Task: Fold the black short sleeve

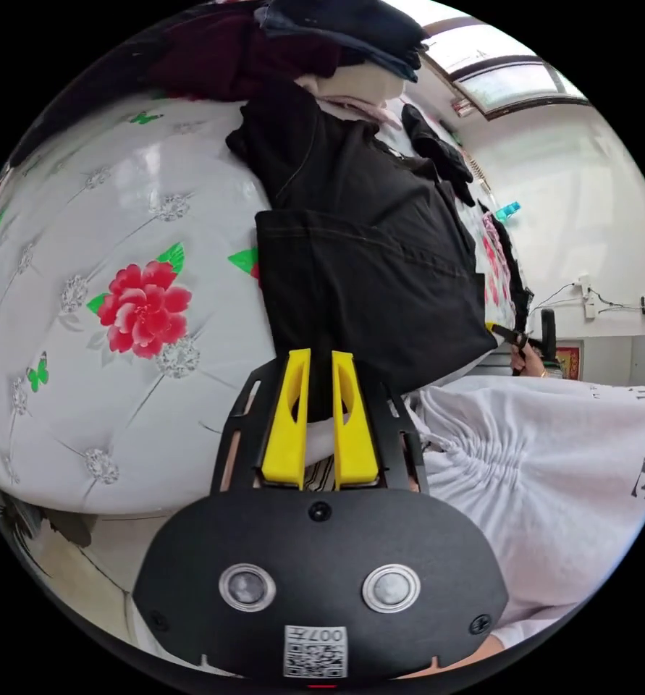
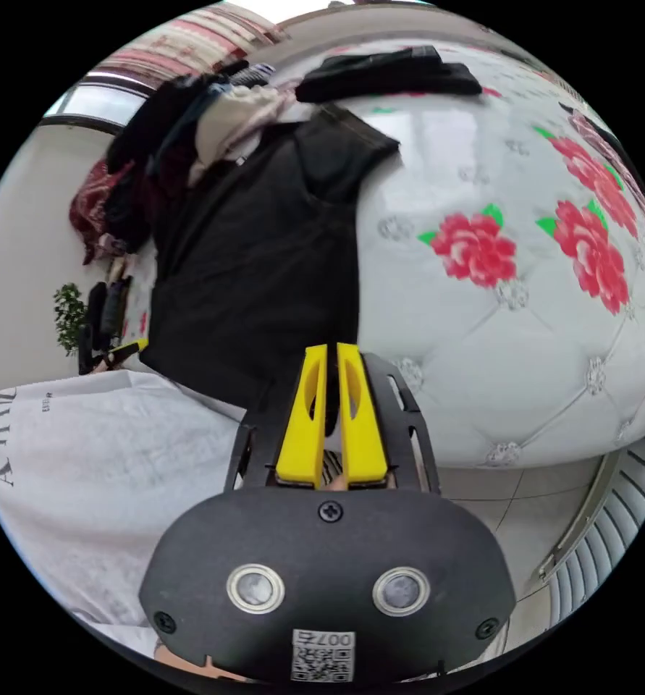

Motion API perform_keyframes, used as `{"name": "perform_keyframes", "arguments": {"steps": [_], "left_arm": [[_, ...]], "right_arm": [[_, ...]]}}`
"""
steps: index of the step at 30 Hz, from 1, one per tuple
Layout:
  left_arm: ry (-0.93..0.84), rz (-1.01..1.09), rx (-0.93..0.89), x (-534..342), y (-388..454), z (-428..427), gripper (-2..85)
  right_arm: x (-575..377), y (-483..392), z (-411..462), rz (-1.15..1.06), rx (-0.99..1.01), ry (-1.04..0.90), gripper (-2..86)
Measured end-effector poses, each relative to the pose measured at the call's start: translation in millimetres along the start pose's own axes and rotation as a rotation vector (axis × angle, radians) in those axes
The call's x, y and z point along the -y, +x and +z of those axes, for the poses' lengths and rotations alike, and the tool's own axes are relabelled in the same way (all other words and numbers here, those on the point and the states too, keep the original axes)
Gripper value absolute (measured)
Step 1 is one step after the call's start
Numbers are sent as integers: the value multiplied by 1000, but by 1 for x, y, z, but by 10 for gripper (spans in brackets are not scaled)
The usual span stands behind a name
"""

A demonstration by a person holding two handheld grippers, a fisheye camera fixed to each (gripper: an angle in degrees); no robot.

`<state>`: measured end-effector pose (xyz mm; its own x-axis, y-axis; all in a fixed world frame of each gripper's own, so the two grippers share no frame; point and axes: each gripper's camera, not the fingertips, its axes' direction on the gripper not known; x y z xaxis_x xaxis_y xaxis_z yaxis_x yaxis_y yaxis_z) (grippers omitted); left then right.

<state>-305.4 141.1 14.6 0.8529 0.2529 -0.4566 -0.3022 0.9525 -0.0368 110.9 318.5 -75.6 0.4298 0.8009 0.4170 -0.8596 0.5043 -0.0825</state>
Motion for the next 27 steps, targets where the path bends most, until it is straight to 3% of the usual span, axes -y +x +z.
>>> {"name": "perform_keyframes", "arguments": {"steps": [10,17,22,27], "left_arm": [[230,-160,-123,24,-71,-39,47],[192,21,-103,93,-39,-16,48],[99,168,-62,157,-5,26,50],[82,236,8,213,7,67,52]], "right_arm": [[11,61,-81,157,162,344,31],[89,128,-62,373,284,424,60],[122,151,-53,378,343,404,21],[71,176,-110,380,285,590,5]]}}
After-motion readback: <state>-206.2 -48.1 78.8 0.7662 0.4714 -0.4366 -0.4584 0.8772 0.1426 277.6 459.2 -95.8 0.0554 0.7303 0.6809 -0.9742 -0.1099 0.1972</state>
